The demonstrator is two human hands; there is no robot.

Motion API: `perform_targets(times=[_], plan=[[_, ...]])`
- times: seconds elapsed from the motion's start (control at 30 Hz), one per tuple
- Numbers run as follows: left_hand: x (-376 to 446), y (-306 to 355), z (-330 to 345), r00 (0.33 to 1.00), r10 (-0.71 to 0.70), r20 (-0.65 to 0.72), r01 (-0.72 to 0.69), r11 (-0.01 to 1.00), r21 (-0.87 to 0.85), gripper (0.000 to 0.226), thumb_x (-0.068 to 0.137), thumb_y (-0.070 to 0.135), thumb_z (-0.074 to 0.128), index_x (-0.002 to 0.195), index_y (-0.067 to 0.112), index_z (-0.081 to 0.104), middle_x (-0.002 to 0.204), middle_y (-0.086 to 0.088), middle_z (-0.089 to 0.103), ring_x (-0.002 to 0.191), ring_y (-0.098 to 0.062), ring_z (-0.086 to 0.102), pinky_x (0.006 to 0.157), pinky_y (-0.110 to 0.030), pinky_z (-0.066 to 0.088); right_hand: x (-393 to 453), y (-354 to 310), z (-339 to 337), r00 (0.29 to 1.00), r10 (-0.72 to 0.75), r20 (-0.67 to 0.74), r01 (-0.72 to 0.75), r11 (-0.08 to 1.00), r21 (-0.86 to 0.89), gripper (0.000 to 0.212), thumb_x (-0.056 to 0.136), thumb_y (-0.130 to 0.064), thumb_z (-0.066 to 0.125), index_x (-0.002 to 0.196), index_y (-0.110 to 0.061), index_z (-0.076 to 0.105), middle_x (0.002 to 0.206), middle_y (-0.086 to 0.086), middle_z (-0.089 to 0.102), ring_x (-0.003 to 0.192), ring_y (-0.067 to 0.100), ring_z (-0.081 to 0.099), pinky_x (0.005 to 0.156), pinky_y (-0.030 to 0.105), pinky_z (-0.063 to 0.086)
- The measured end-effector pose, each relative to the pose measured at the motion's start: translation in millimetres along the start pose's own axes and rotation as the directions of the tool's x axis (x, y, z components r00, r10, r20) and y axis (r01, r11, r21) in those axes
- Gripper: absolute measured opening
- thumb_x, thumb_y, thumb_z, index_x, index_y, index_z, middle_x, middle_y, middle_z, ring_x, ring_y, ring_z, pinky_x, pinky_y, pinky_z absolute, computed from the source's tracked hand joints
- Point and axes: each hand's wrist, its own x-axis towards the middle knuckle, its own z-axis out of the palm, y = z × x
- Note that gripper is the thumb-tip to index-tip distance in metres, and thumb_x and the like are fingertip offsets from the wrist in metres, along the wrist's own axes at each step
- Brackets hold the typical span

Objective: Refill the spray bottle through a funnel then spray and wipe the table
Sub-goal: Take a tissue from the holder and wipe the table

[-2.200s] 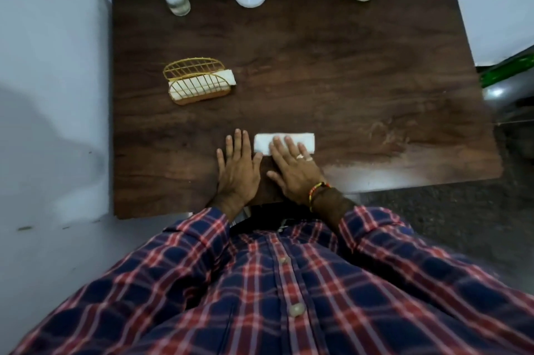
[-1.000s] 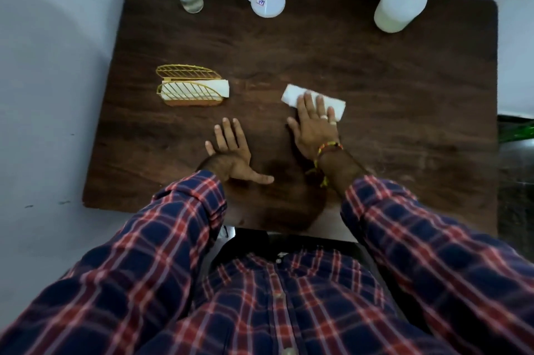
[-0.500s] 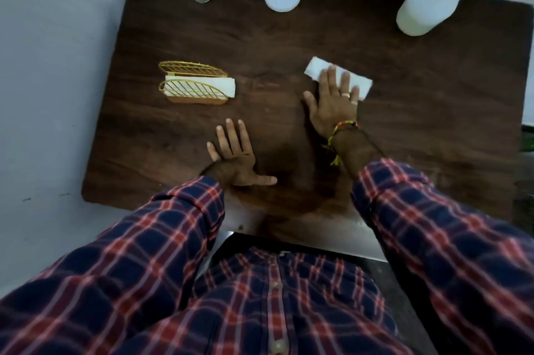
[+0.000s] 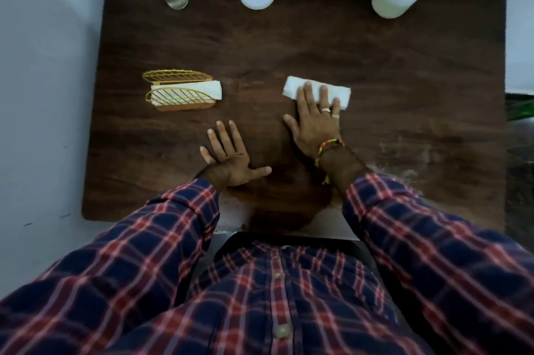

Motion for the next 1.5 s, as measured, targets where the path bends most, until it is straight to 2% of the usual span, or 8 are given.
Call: perform_targets(times=[0.17, 0.27, 0.43, 0.7, 0.9, 1.1, 1.3, 1.5], plan=[[3.6, 1.3, 11.0, 0.995, -0.035, -0.099, 0.025, 0.995, -0.098, 0.106, 0.086, 0.077, 0.028, 0.15, 0.012, -0.027, 0.156, -0.015, -0.034, 0.144, -0.037, -0.03, 0.113, -0.063, -0.01, -60.8, -24.8, 25.4, 0.976, -0.211, 0.055, 0.214, 0.975, -0.057, 0.073, 0.094, -0.056, 0.023, 0.152, -0.013, 0.033, 0.16, 0.006, 0.029, 0.147, 0.04, 0.025, 0.115, 0.063, 0.02], [4.0, 3.8, 13.6, 0.987, -0.053, -0.149, 0.035, 0.993, -0.117, 0.09, 0.093, 0.068, 0.019, 0.152, 0.013, -0.021, 0.159, -0.013, -0.028, 0.146, -0.034, -0.027, 0.116, -0.061, -0.009, -98.2, -1.6, 33.9, 0.993, -0.11, 0.043, 0.112, 0.992, -0.054, 0.07, 0.095, -0.056, 0.022, 0.152, -0.017, 0.034, 0.159, 0.004, 0.031, 0.146, 0.036, 0.028, 0.115, 0.059, 0.025], [6.6, 0.9, 13.4, 0.99, -0.045, -0.134, 0.032, 0.995, -0.098, 0.089, 0.093, 0.069, 0.017, 0.153, 0.013, -0.018, 0.16, -0.013, -0.027, 0.147, -0.035, -0.024, 0.114, -0.061, -0.008, -77.7, 0.1, 27.2, 0.998, 0.058, 0.017, -0.058, 0.998, 0.015, 0.07, 0.098, -0.055, 0.018, 0.157, -0.018, 0.016, 0.165, 0.003, 0.011, 0.152, 0.036, 0.005, 0.118, 0.058, 0.006], [6.9, 3.1, 20.0, 0.973, -0.079, -0.218, 0.052, 0.991, -0.125, 0.083, 0.096, 0.063, 0.02, 0.155, 0.014, -0.014, 0.161, -0.012, -0.024, 0.147, -0.033, -0.023, 0.114, -0.061, -0.008, -164.6, -25.3, 56.5, 0.978, -0.164, 0.131, 0.17, 0.985, -0.038, 0.07, 0.092, -0.056, 0.026, 0.146, -0.014, 0.045, 0.153, 0.005, 0.042, 0.14, 0.037, 0.04, 0.109, 0.059, 0.036], [-2.9, 3.0, 20.9, 0.962, -0.075, -0.263, 0.032, 0.986, -0.165, 0.08, 0.098, 0.061, 0.022, 0.156, 0.016, -0.011, 0.162, -0.011, -0.021, 0.149, -0.03, -0.02, 0.116, -0.059, -0.011, -145.3, -18.5, 44.4, 0.995, 0.03, 0.092, -0.034, 0.999, 0.041, 0.084, 0.087, -0.061, 0.004, 0.155, -0.015, 0.022, 0.163, 0.005, 0.018, 0.15, 0.036, 0.014, 0.12, 0.054, 0.012], [-43.6, 25.3, 48.4, 0.917, 0.084, -0.39, -0.146, 0.98, -0.133, 0.073, 0.102, 0.05, 0.027, 0.157, 0.016, -0.006, 0.164, -0.008, -0.013, 0.151, -0.027, -0.013, 0.114, -0.059, -0.013, -193.7, -19.0, 70.1, 0.977, -0.16, 0.14, 0.168, 0.984, -0.051, 0.069, 0.091, -0.055, 0.028, 0.139, -0.013, 0.054, 0.145, 0.006, 0.052, 0.133, 0.035, 0.05, 0.105, 0.054, 0.043], [-50.3, 35.6, 55.3, 0.924, 0.203, -0.325, -0.226, 0.973, -0.036, 0.068, 0.103, 0.049, 0.024, 0.156, 0.018, -0.006, 0.164, -0.006, -0.014, 0.151, -0.025, -0.015, 0.115, -0.057, -0.013, -171.3, 30.2, 54.1, 0.99, 0.143, -0.013, -0.142, 0.99, 0.025, 0.075, 0.092, -0.056, 0.019, 0.147, -0.01, 0.042, 0.153, 0.01, 0.041, 0.143, 0.037, 0.034, 0.115, 0.053, 0.026], [-34.7, 50.2, 24.6, 0.927, 0.221, -0.303, -0.247, 0.968, -0.049, 0.065, 0.104, 0.047, 0.024, 0.157, 0.017, 0.001, 0.165, -0.006, -0.007, 0.151, -0.025, -0.009, 0.119, -0.052, -0.008, -145.5, 15.8, 46.8, 0.983, -0.159, 0.088, 0.154, 0.986, 0.065, 0.086, 0.088, -0.06, 0.006, 0.153, -0.007, 0.028, 0.16, 0.013, 0.024, 0.149, 0.037, 0.019, 0.12, 0.05, 0.016]])
